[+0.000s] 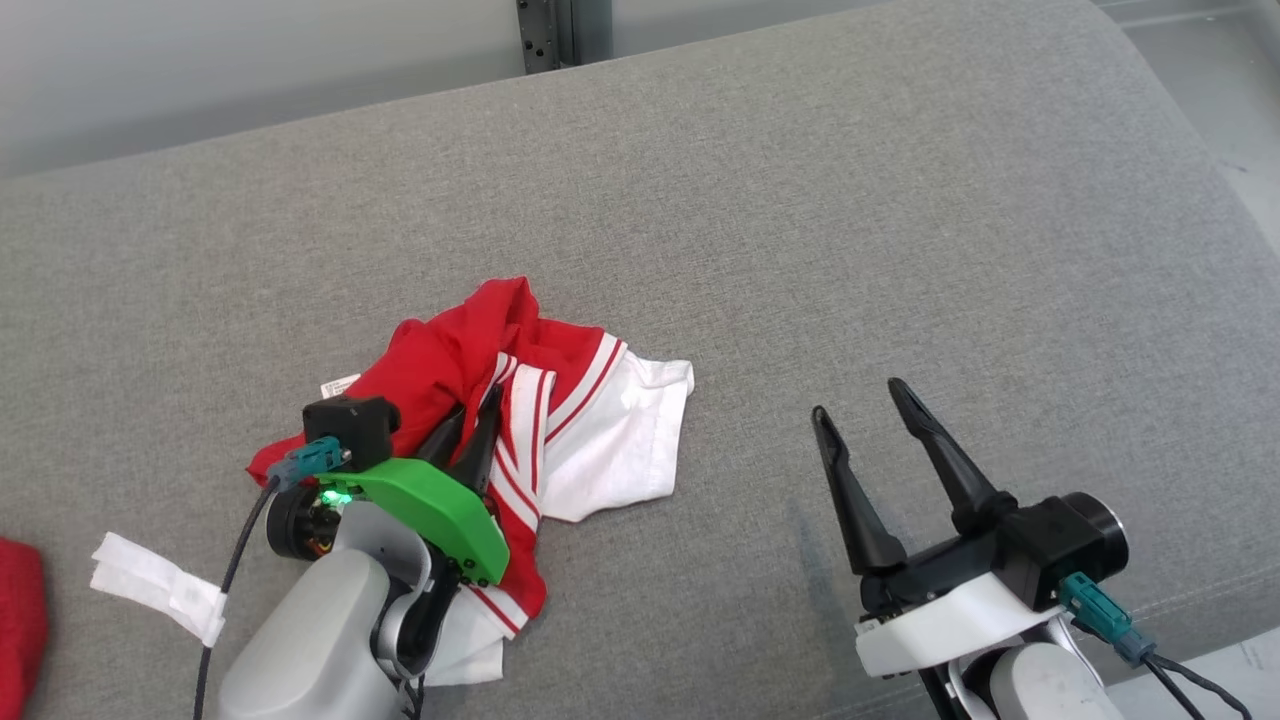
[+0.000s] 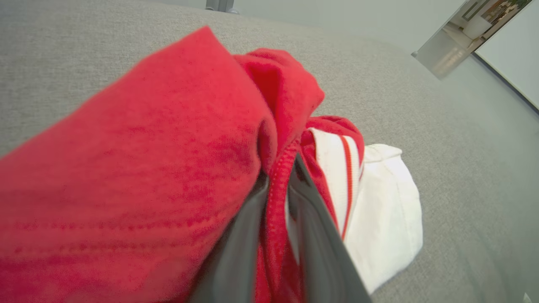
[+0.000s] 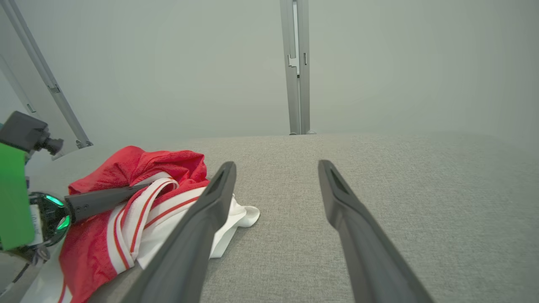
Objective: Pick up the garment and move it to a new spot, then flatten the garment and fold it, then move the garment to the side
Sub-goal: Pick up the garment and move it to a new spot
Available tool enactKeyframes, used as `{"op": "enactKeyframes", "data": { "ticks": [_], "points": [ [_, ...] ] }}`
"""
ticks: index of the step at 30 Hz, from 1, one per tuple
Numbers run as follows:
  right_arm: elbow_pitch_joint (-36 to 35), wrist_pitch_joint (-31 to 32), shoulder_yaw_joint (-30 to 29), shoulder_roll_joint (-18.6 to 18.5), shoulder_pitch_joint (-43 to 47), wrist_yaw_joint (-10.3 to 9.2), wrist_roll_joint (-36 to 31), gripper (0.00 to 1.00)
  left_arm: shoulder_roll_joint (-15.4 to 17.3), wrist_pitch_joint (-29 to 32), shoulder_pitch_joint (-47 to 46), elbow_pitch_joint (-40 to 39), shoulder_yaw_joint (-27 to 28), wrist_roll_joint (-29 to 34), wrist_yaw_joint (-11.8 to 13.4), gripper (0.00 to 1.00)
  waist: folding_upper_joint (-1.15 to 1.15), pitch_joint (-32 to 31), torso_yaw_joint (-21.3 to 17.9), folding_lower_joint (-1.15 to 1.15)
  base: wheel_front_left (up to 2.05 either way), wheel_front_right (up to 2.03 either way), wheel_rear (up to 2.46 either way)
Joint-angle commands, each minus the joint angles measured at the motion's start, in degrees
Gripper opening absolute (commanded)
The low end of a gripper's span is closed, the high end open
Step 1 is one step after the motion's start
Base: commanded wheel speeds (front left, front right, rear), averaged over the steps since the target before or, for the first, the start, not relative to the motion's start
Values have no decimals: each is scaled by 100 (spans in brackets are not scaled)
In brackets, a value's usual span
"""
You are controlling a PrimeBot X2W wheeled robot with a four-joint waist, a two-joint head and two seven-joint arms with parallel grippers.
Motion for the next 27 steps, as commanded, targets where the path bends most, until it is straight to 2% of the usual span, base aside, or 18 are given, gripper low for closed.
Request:
{"op": "enactKeyframes", "data": {
  "ticks": [1, 4, 7, 12, 15, 17, 20, 27],
  "points": [
    [4, -4, -71, -16, 30, -2, -46, 100, -55, -263, -92, 120, -25, 169, 40, 100, 0, -93, 40, 0, 0, 0, 0],
    [8, -4, -158, -10, 116, -2, -200, 100, -124, -821, -11, 233, -45, 496, 197, 100, 0, -279, 164, 0, 0, 0, 0],
    [-45, -4, -318, -20, 175, -2, -335, 100, -58, -988, 311, -75, -33, 846, 381, 100, 0, -504, 303, 0, 0, 0, 0],
    [-171, -4, -717, -14, 317, -2, -589, 100, 140, -1021, 1216, -1279, 390, 1331, 816, 100, 0, -793, 613, 0, 0, 0, 0],
    [-223, -4, -943, -24, 401, -2, -732, 100, 212, -1023, 1918, -2047, 872, 1649, 1062, 100, 0, -892, 776, 0, 0, 0, 0],
    [-235, -4, -1055, -24, 441, -2, -810, 100, 251, -1017, 2355, -2382, 1190, 1895, 1135, 100, 0, -928, 855, 0, 0, 0, 0],
    [-195, -4, -1249, -26, 503, -2, -865, 100, 159, -1018, 2865, -2692, 1620, 2142, 1062, 100, 0, -1018, 956, 0, 0, 0, 0],
    [37, -4, -1663, -13, 757, -2, -861, 100, -190, -1019, 3470, -2868, 2356, 2724, 490, 100, 0, -1244, 1028, 0, 0, 0, 0]
  ]
}}
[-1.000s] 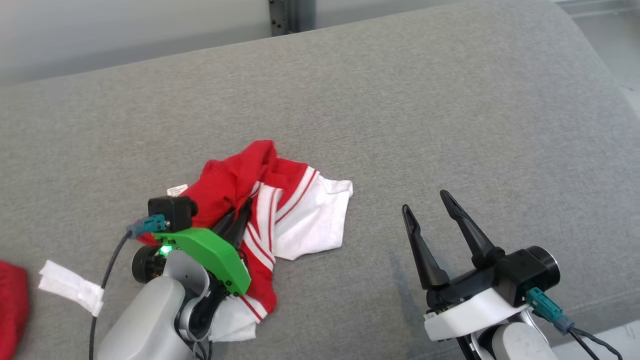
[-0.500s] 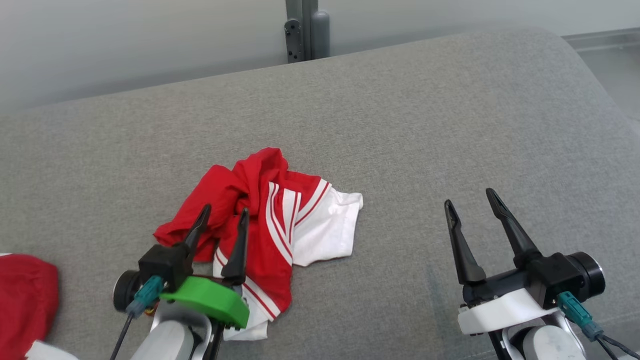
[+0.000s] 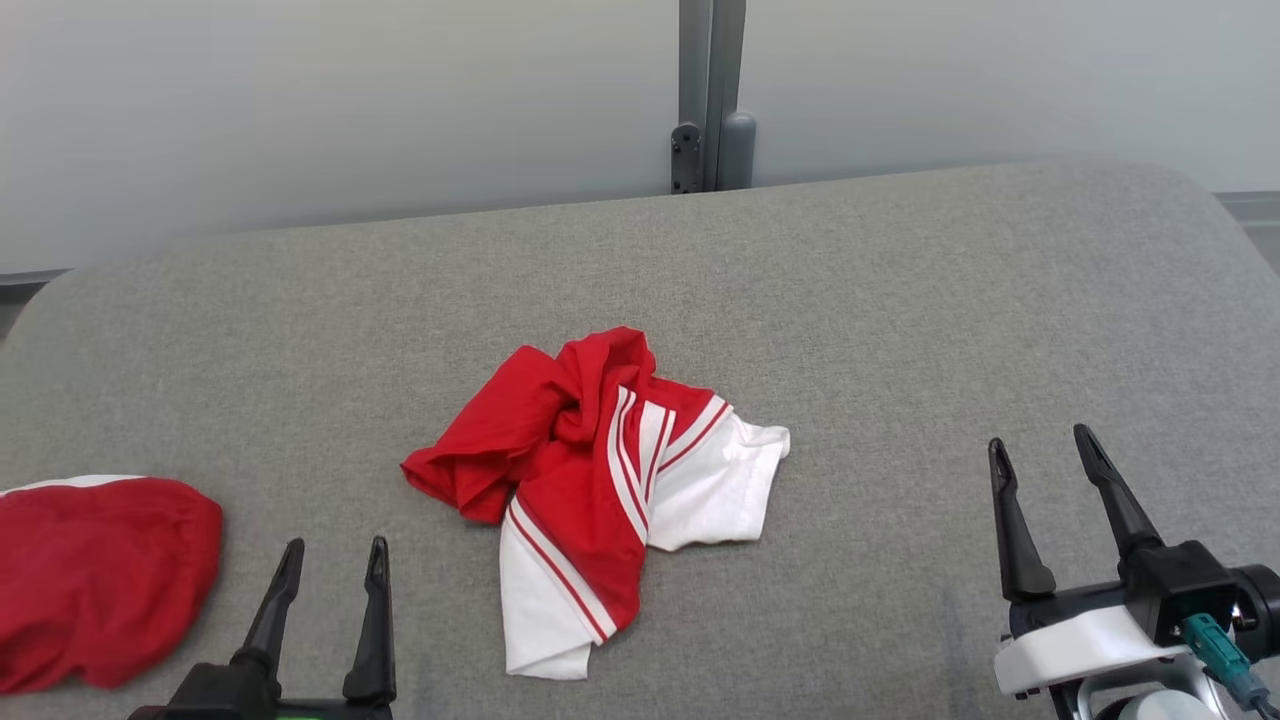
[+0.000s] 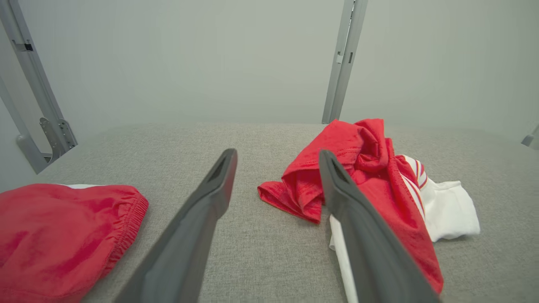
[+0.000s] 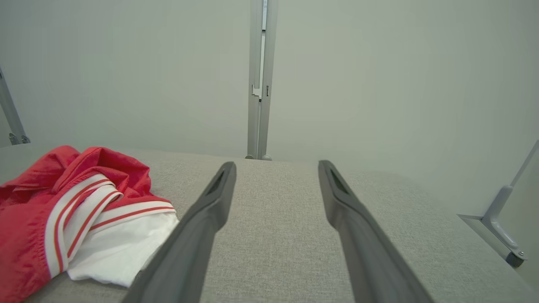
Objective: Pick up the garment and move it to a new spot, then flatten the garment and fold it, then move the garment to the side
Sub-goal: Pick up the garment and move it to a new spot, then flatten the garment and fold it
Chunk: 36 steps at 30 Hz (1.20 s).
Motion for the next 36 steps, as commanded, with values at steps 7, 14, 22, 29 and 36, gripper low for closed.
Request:
{"op": "enactKeyframes", "data": {
  "ticks": [7, 14, 22, 29, 36],
  "points": [
    [282, -4, 10, -2, 181, -2, 163, 100, -367, -2, 274, 359, 717, 430, -413, 100, 0, -164, -22, 0, 0, 0, 0],
    [329, -4, 29, 0, 159, -2, 190, 100, -594, -2, 201, 529, 1059, 700, -701, 100, 0, -155, -22, 0, 0, 0, 0],
    [286, -4, 56, 0, 59, -2, 158, 100, -713, -3, 69, 576, 537, 929, -874, 100, 0, -140, -81, 0, 0, 0, 0],
    [243, -4, 247, -1, -145, -2, 251, 100, -620, 370, -348, 1458, -1036, 877, -909, 100, 0, 7, -320, 0, 0, 0, 0],
    [145, -4, 397, -1, -349, -2, 364, 100, -661, 594, -1078, 2656, -1340, 1005, -724, 100, 0, 337, -688, 0, 0, 0, 0]
  ]
}}
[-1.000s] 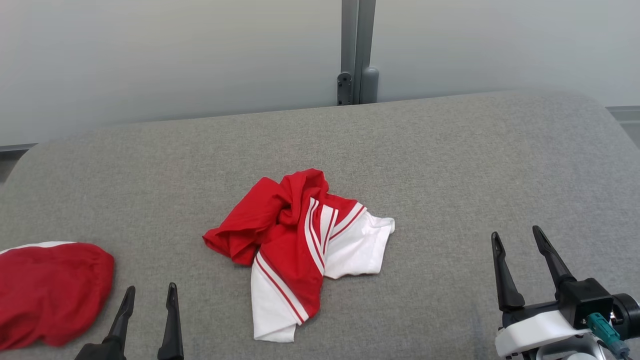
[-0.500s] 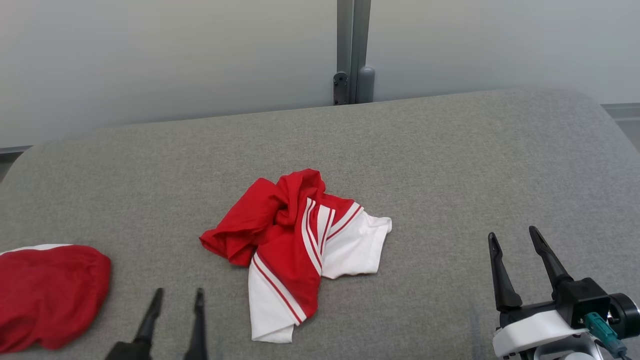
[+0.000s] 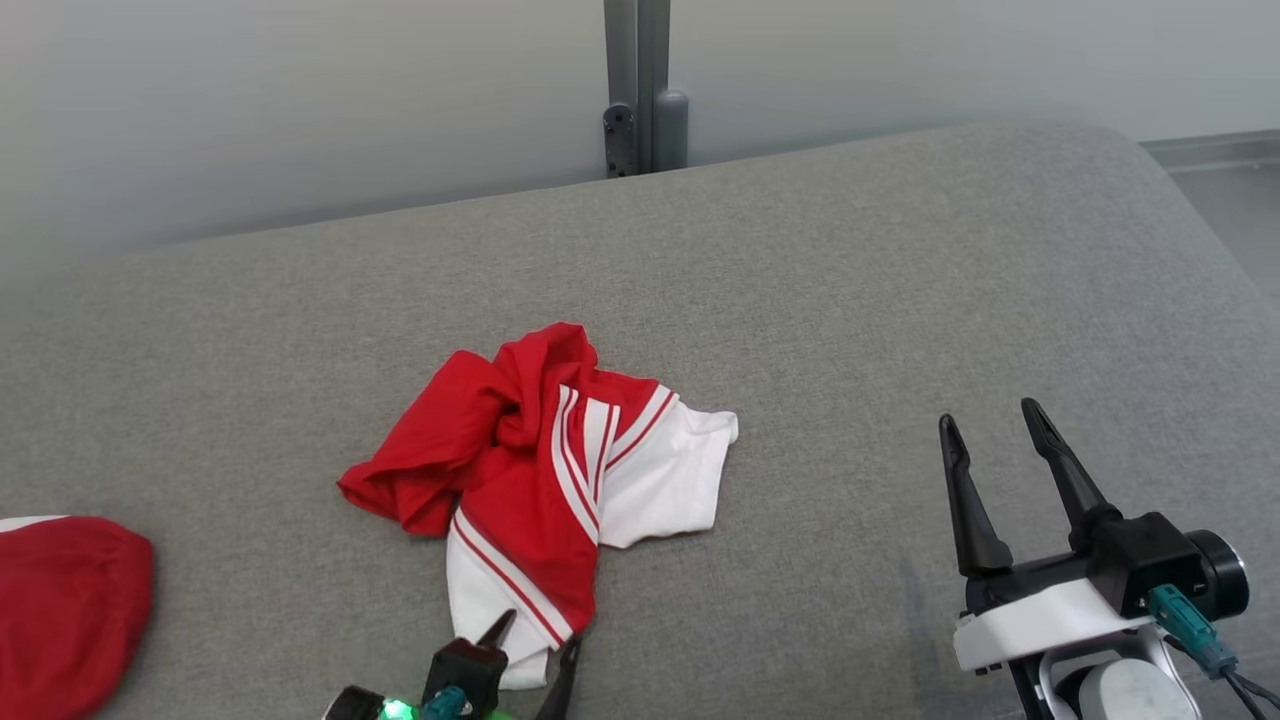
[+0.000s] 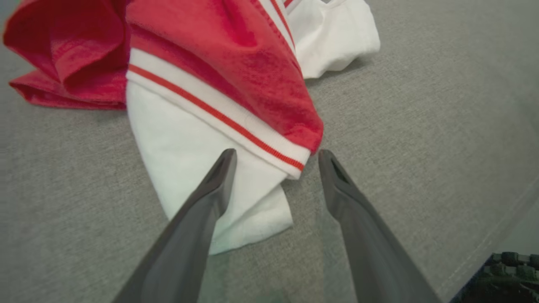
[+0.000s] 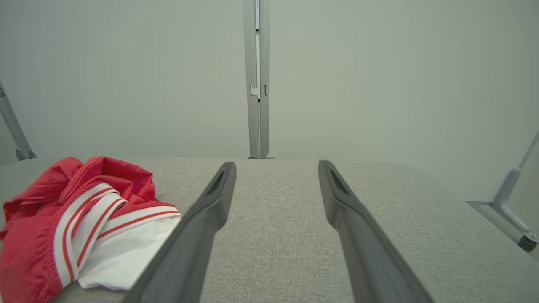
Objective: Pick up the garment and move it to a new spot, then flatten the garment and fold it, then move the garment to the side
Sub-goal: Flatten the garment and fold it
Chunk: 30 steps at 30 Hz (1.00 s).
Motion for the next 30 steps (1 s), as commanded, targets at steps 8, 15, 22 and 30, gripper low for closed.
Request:
{"op": "enactKeyframes", "data": {
  "ticks": [8, 15, 22, 30],
  "points": [
    [-4, -4, -91, -12, -81, -2, 77, 100, 12, -58, -597, 1086, -99, 248, 262, 36, 0, 348, -404, 0, 0, 0, 0],
    [39, -4, -148, -12, 44, -2, 100, 100, -74, -151, -554, 455, 240, -626, -8, 0, 0, 315, -350, 0, 0, 0, 0],
    [78, -4, -169, -11, 87, -2, 130, 100, 498, 1236, -450, -2673, 917, -2269, -139, 0, 0, 252, -88, 0, 0, 0, 0],
    [152, -4, 162, -11, -311, -2, 216, 100, 1447, 2945, -1957, -4084, 1725, -2931, 90, 0, 0, 401, -82, 0, 0, 0, 0]
  ]
}}
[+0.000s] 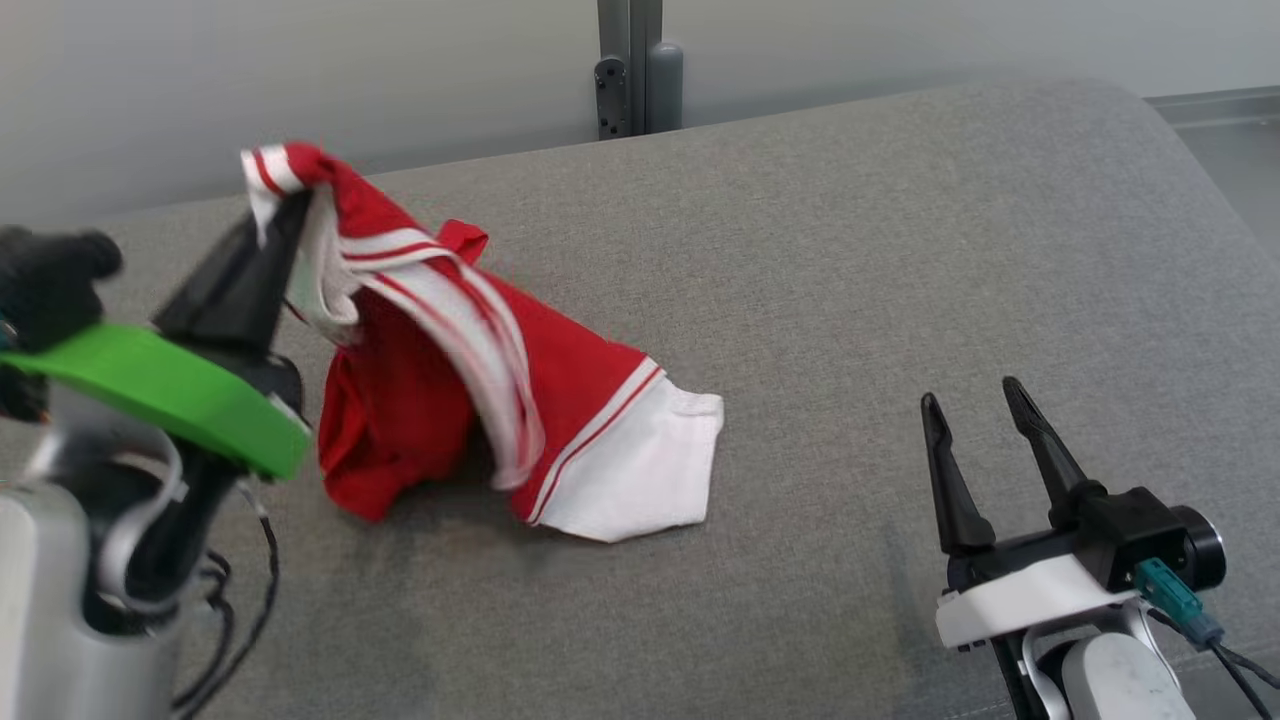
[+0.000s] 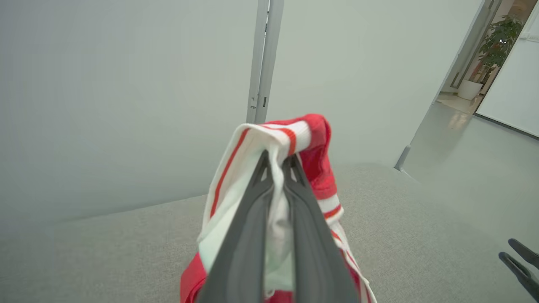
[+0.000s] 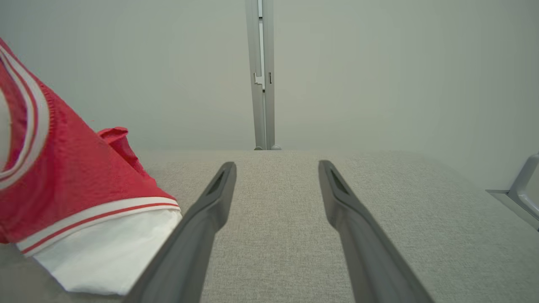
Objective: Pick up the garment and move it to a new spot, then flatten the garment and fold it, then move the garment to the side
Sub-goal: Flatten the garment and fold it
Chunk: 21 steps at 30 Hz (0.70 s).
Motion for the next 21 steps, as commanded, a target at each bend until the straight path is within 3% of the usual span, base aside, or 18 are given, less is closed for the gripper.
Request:
{"op": "enactKeyframes", "data": {
  "ticks": [1, 10, 21],
  "points": [
    [20, -4, 37, -13, -102, -2, 48, 100, 123, 149, -327, -26, 86, -78, 27, 0, 0, 70, -77, 0, 0, 0, 0],
    [35, -5, 98, -12, -250, -2, 182, 100, 774, 989, -2092, 35, 107, -25, -48, 0, 0, 181, -349, 0, 0, 0, 0],
    [47, -4, 101, -12, -295, -2, 240, 100, 636, 1333, -2968, 105, -402, -178, -127, 0, 0, 197, -527, 0, 0, 0, 0]
  ]
}}
